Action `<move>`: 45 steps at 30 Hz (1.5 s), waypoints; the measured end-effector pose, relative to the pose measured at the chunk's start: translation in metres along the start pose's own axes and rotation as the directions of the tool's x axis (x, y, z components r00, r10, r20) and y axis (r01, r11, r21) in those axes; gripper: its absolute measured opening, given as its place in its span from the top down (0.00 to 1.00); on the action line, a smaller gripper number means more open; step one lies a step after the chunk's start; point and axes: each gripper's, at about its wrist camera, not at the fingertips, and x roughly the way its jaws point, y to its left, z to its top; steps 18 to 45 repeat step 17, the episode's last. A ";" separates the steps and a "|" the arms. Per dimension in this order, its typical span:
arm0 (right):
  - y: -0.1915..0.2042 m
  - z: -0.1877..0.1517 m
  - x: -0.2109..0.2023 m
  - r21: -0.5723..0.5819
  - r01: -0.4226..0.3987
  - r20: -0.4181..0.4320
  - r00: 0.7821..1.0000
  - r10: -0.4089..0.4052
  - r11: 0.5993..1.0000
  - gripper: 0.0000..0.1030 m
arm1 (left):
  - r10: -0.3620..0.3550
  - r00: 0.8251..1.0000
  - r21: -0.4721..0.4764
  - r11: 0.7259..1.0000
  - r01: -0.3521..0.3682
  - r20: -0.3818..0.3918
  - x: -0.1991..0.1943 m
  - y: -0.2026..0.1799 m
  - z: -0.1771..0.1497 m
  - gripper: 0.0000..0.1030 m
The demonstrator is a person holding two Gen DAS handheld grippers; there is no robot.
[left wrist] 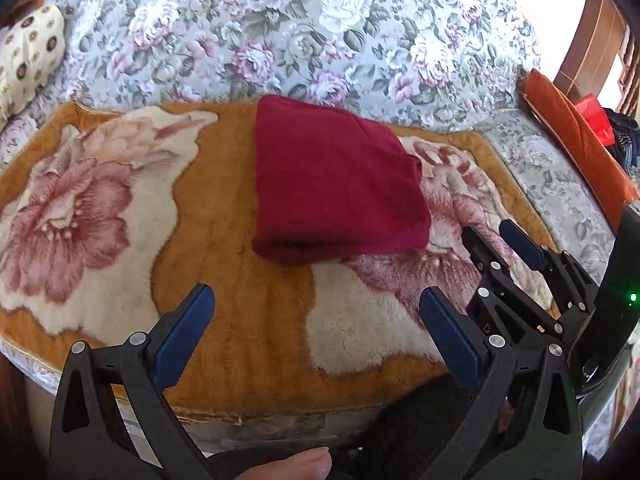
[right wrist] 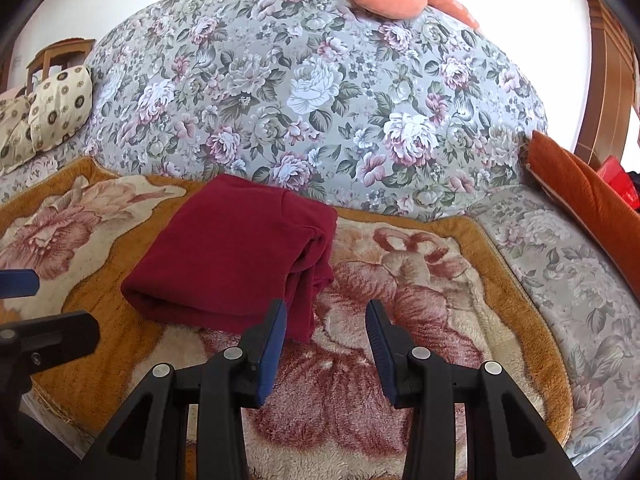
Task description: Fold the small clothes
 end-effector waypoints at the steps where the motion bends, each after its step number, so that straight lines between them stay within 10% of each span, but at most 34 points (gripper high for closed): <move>1: 0.001 0.000 0.000 -0.005 0.002 0.001 1.000 -0.002 1.000 0.62 | -0.006 1.000 0.007 1.000 0.006 -0.008 0.001 -0.001 0.001 0.00; 45: 0.004 0.000 0.001 -0.019 0.003 -0.001 1.000 -0.003 1.000 0.62 | 0.077 0.996 0.151 0.985 -0.082 0.041 -0.005 -0.025 -0.002 0.01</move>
